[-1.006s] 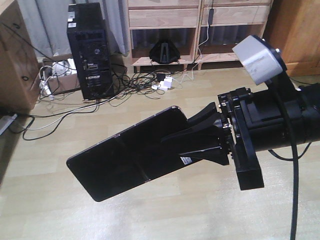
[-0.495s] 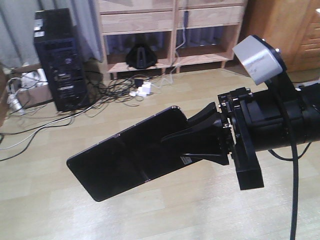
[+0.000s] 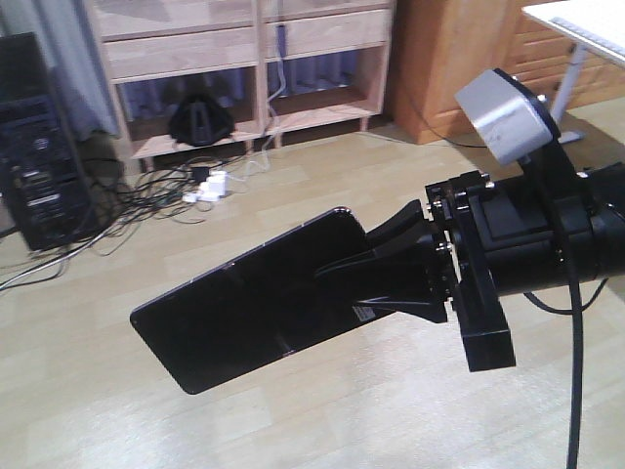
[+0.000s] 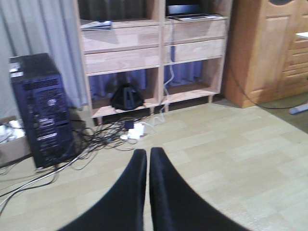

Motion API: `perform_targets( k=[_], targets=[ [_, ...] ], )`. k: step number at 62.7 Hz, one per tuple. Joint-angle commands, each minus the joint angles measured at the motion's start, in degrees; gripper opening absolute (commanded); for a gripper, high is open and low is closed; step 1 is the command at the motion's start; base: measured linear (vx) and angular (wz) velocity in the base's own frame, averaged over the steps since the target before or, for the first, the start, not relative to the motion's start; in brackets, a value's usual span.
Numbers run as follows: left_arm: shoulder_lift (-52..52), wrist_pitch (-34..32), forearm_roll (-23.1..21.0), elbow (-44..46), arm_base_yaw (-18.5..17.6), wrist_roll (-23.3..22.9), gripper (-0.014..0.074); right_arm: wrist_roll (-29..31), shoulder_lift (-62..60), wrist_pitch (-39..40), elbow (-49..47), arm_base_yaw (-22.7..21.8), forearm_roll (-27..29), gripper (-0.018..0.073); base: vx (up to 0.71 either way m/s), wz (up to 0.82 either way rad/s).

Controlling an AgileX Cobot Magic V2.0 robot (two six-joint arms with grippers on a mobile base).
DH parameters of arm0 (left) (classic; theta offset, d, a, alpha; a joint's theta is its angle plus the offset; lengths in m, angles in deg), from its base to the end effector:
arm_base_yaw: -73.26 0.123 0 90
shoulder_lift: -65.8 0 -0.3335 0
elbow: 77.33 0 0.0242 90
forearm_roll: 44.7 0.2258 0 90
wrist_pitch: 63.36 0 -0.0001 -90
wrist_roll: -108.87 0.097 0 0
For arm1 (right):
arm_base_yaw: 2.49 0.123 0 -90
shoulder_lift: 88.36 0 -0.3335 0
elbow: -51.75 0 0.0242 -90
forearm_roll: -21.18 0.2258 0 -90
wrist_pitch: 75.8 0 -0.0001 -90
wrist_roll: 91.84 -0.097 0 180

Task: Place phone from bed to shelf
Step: 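Keep holding the phone while the base turns toward the white desk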

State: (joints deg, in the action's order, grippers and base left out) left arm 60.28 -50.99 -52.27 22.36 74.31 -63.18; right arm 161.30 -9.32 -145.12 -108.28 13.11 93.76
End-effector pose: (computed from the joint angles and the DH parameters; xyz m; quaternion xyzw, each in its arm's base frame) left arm -0.0125 -0.0030 0.1819 0.0060 0.7552 -0.0015 0.6554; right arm 0.1625 0.1353 0.4068 -0.4523 0.6792 0.4621 0.3472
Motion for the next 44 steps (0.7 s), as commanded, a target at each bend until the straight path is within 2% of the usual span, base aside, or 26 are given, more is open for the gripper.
perform_targets(
  k=[1, 23, 44],
  targets=[
    [0.35, -4.43, -0.34, -0.03, -0.13, -0.22, 0.0001, 0.14, -1.52, -4.68, -1.52, -0.02, 5.33, -0.0001, 0.07, -0.29],
    [0.35, -4.43, -0.34, -0.03, -0.13, -0.22, 0.0001, 0.14, -1.52, -4.68, -1.52, -0.02, 5.33, -0.0001, 0.08, -0.33],
    [0.35, -4.43, -0.34, -0.03, -0.13, -0.22, 0.0001, 0.14, -1.52, -4.68, -1.52, -0.02, 5.33, -0.0001, 0.12, -0.49]
  ],
)
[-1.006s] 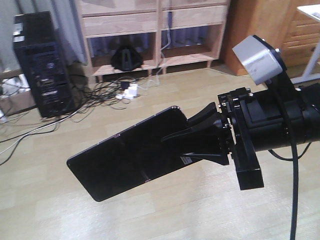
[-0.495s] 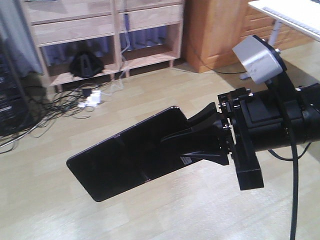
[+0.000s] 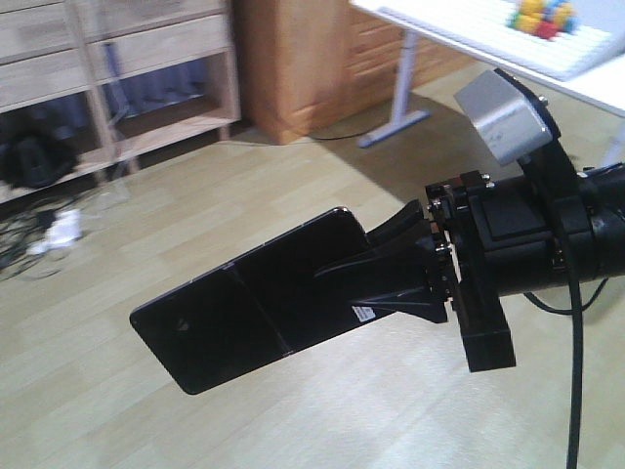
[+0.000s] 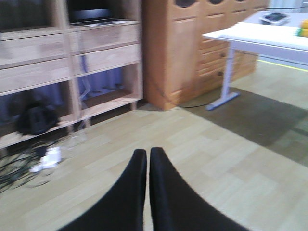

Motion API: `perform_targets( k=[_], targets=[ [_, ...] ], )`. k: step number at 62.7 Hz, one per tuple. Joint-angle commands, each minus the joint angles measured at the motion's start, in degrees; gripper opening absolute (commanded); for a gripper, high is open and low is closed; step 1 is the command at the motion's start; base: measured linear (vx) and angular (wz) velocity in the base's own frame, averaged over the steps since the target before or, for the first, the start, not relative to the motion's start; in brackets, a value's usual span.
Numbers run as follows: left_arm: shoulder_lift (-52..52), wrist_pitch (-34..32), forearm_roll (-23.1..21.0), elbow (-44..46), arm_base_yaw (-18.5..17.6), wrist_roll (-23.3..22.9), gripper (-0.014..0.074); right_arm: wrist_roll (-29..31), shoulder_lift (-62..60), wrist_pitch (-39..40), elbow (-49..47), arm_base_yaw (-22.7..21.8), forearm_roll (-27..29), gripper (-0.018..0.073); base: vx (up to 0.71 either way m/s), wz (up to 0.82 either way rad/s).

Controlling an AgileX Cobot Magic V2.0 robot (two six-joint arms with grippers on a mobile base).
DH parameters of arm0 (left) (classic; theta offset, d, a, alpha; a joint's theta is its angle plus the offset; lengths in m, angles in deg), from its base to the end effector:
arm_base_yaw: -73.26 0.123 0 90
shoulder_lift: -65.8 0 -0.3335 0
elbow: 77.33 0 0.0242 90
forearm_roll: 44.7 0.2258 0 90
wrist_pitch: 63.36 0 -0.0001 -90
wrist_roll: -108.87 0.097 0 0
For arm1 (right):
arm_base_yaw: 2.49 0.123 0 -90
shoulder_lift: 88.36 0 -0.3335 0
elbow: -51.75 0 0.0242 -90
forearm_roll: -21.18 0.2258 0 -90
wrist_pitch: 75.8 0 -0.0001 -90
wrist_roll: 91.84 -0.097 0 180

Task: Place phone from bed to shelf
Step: 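Keep holding the phone while the base turns toward the white desk, then keep holding the phone while driving past the bed end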

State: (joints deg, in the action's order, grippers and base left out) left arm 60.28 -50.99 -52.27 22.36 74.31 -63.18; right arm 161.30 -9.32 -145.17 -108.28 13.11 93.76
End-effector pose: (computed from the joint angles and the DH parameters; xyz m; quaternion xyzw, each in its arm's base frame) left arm -0.0125 -0.0030 0.1819 0.0060 0.7552 -0.0015 0.6554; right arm 0.1624 0.1353 0.4068 -0.4525 0.6791 0.4623 0.3469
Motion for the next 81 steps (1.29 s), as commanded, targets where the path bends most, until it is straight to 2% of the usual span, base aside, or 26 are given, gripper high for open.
perform_targets(
  k=[1, 81],
  targets=[
    [0.35, -4.43, -0.34, -0.03, -0.13, -0.22, 0.0001, 0.14, -1.52, -4.64, -1.52, -0.02, 5.33, -0.0001, 0.14, -0.55],
    [0.35, -4.43, -0.34, -0.03, -0.13, -0.22, 0.0001, 0.14, -1.52, -4.64, -1.52, -0.02, 5.33, -0.0001, 0.17, -0.63]
  ],
)
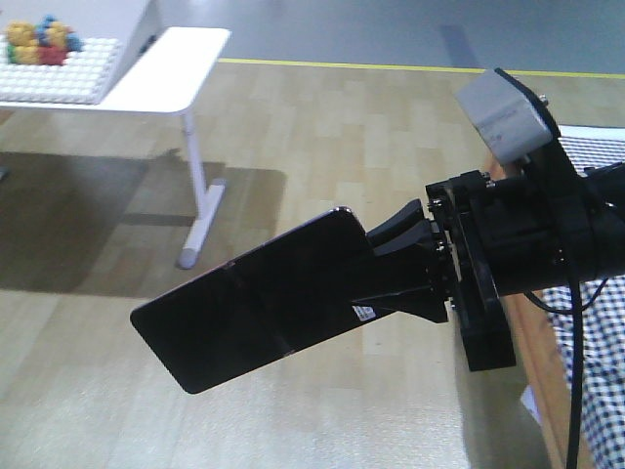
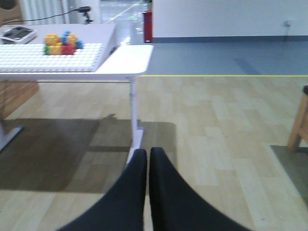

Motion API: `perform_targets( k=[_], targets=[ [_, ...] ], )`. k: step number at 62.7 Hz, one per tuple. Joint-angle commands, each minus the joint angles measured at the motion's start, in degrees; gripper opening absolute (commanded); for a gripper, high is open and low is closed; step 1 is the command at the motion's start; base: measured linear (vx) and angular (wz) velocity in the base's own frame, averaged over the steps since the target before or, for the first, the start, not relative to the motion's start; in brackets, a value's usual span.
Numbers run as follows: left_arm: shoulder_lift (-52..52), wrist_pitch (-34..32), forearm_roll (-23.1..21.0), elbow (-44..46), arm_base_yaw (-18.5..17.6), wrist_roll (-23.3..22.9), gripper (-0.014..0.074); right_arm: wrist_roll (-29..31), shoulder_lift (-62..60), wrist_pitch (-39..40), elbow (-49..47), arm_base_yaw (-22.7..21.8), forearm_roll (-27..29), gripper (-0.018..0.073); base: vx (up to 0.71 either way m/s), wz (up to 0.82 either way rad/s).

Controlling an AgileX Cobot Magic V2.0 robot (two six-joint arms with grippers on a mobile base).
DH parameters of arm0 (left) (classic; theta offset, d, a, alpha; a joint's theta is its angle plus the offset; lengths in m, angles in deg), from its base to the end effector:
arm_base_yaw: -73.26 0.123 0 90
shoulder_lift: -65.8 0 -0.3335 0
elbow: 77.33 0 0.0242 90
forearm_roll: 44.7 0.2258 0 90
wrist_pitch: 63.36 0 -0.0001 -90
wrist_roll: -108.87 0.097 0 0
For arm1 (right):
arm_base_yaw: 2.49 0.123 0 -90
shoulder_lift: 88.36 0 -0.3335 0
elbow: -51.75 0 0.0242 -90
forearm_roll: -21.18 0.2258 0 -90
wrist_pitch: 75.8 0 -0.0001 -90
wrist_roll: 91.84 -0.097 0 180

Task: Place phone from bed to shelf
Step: 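Keep holding the phone while driving past the bed end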

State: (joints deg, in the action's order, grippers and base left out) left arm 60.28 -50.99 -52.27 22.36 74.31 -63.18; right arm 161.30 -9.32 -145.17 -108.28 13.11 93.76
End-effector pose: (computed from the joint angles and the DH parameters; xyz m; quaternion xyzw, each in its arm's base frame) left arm -0.0125 -0.0030 0.1819 0.0060 0.7552 -0.0015 0.6554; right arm 0.1624 0.1353 0.4068 -0.4525 0.6791 0.4623 0.3469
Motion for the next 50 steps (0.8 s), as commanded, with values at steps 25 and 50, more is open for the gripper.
perform_targets(
  k=[25, 50],
  targets=[
    [0.35, -4.43, -0.34, -0.03, -0.13, -0.22, 0.0001, 0.14, -1.52, -4.64, -1.52, -0.02, 5.33, -0.0001, 0.13, -0.41],
    [0.35, -4.43, -0.34, -0.03, -0.13, -0.22, 0.0001, 0.14, -1.52, -4.64, -1.52, -0.02, 5.33, -0.0001, 0.1, -0.12]
  ],
)
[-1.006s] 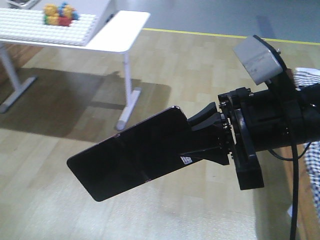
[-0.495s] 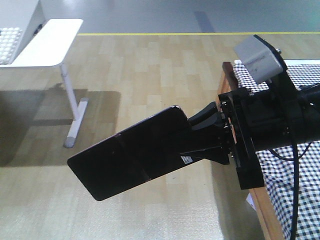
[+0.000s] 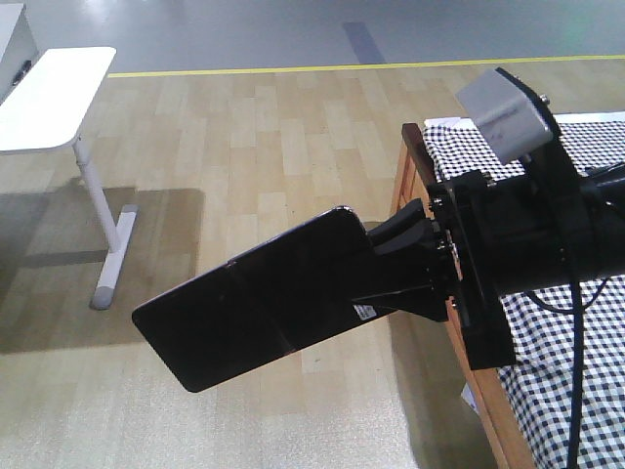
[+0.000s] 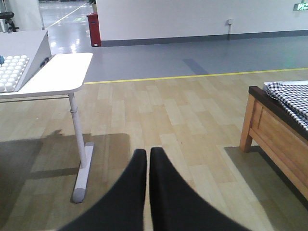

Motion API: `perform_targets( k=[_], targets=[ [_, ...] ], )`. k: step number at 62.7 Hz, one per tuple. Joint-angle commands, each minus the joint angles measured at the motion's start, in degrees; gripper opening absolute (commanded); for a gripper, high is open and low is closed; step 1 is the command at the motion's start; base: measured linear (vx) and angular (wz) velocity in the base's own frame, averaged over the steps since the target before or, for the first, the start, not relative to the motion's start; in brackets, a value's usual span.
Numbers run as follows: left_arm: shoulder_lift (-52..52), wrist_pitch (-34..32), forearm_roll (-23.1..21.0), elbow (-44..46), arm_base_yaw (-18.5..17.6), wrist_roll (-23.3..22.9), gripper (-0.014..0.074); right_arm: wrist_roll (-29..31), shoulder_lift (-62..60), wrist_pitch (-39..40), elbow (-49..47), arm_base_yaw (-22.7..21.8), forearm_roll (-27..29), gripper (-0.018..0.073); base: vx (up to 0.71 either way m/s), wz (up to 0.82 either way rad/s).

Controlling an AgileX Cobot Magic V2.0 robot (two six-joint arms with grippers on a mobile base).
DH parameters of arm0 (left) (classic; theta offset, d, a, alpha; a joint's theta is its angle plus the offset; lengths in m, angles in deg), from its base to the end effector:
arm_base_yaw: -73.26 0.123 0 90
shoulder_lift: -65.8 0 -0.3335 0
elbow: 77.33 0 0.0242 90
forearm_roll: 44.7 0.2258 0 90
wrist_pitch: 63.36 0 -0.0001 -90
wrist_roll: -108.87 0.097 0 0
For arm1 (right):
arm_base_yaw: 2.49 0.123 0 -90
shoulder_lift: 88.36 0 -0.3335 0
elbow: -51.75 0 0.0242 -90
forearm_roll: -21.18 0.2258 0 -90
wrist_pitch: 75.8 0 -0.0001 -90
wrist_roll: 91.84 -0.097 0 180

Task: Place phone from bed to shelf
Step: 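Keep holding the phone while driving past the bed end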

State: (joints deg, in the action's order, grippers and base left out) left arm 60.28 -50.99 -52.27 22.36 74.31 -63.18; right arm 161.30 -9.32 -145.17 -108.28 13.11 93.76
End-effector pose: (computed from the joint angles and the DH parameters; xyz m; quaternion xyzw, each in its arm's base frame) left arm -0.0125 -0.0030 0.1819 0.0060 0.7552 -0.0015 0.6554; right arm 0.1624 0.1353 0.4068 -0.4525 0.6791 0.4623 0.3469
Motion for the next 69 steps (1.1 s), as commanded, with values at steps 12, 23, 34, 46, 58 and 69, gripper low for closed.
perform_targets(
  k=[12, 23, 34, 46, 58, 69],
  targets=[
    [0.35, -4.43, -0.34, -0.03, -0.13, -0.22, 0.0001, 0.14, -1.52, -4.64, -1.52, -0.02, 5.33, -0.0001, 0.08, -0.02],
    [0.35, -4.43, -0.34, -0.03, -0.13, -0.22, 0.0001, 0.14, -1.52, -4.64, -1.52, -0.02, 5.33, -0.0001, 0.08, 0.02],
    [0.35, -4.43, -0.34, -0.03, -0.13, -0.22, 0.0001, 0.14, -1.52, -4.64, -1.52, -0.02, 5.33, -0.0001, 0.08, 0.03],
    [0.35, -4.43, -0.34, -0.03, -0.13, -0.22, 0.0001, 0.14, -1.52, -4.64, -1.52, -0.02, 5.33, -0.0001, 0.08, 0.02],
    [0.35, -4.43, -0.34, -0.03, -0.13, -0.22, 0.0001, 0.14, -1.52, -4.64, -1.52, -0.02, 5.33, -0.0001, 0.08, 0.01],
    [0.35, -4.43, -0.34, -0.03, -0.13, -0.22, 0.0001, 0.14, -1.52, -4.64, -1.52, -0.02, 5.33, -0.0001, 0.08, 0.02]
  ],
)
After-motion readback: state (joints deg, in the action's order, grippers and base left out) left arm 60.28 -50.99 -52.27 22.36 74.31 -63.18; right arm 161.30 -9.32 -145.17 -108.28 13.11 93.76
